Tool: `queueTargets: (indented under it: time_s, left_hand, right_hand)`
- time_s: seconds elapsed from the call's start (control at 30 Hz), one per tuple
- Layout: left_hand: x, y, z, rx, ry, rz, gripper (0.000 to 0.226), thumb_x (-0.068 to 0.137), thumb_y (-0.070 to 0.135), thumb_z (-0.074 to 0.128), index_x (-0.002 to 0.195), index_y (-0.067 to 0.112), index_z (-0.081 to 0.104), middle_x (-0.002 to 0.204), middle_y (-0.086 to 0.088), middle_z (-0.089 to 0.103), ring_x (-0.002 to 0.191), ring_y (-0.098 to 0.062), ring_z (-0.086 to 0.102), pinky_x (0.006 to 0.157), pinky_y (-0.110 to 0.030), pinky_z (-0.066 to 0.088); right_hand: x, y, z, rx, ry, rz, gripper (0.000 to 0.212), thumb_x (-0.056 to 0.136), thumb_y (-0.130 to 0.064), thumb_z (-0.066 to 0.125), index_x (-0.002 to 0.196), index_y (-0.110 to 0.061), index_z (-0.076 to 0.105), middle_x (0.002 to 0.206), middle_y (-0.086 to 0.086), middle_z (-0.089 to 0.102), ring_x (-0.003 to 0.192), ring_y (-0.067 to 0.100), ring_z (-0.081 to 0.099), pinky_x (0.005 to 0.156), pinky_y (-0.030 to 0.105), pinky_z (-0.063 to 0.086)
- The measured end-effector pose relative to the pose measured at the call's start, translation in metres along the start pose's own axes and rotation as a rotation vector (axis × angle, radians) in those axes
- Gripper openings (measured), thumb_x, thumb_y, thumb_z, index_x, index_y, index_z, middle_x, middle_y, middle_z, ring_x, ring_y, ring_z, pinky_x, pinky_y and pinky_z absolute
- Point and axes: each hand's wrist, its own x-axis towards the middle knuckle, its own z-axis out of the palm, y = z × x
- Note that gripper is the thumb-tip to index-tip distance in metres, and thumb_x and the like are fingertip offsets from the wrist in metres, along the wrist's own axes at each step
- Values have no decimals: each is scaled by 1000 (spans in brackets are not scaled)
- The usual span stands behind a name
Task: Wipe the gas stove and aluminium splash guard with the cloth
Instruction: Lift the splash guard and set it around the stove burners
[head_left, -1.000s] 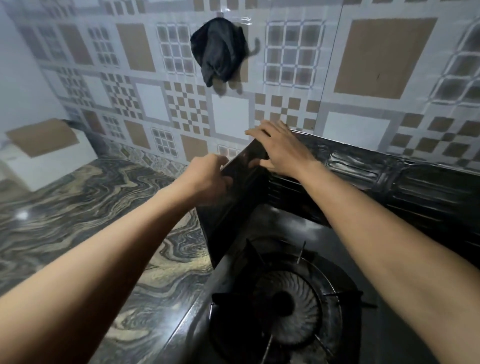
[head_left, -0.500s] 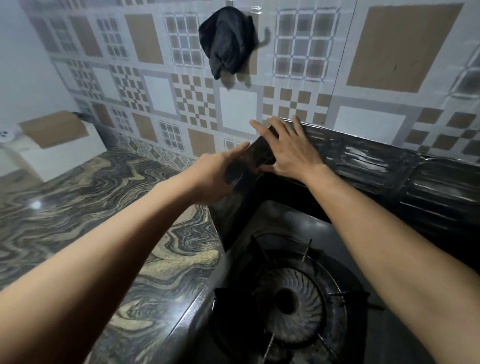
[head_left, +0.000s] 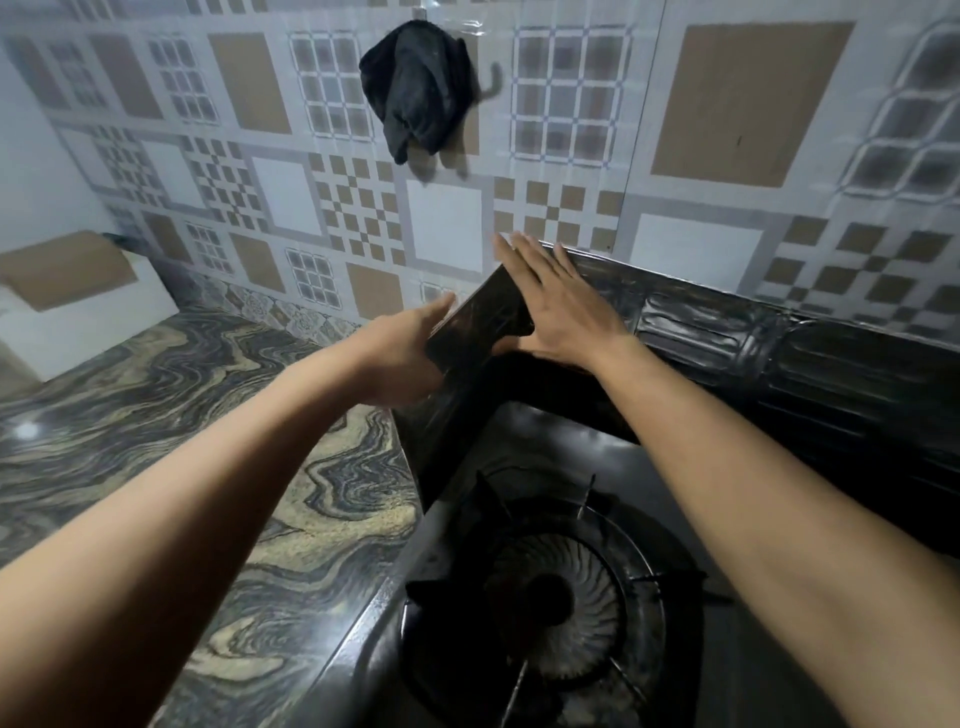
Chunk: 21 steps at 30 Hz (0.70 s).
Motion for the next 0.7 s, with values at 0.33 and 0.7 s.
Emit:
queueTargets:
  time_s: [0.33,0.7]
  left_hand:
    - [17,40,-17,-178,-190,-130,57,84,5,61,137,19,44,119,-13,63,88,-35,71,66,-49,62]
    - [43,43,4,-94,-92,51,83,83,-2,53,153,23,17,138,-16,54,127,-34,49,102,-41,40]
  right_hand:
    - [-75,46,-15,-550,-21,-7,51,88,-12,58,136,4,52,150,28,38,143,42,32,117,57,17]
    - [-64,75,11,-723,-157,-46,87,96,-35,52,156,-8,-4,161,21,-13,150,35,-12,122,49,-3]
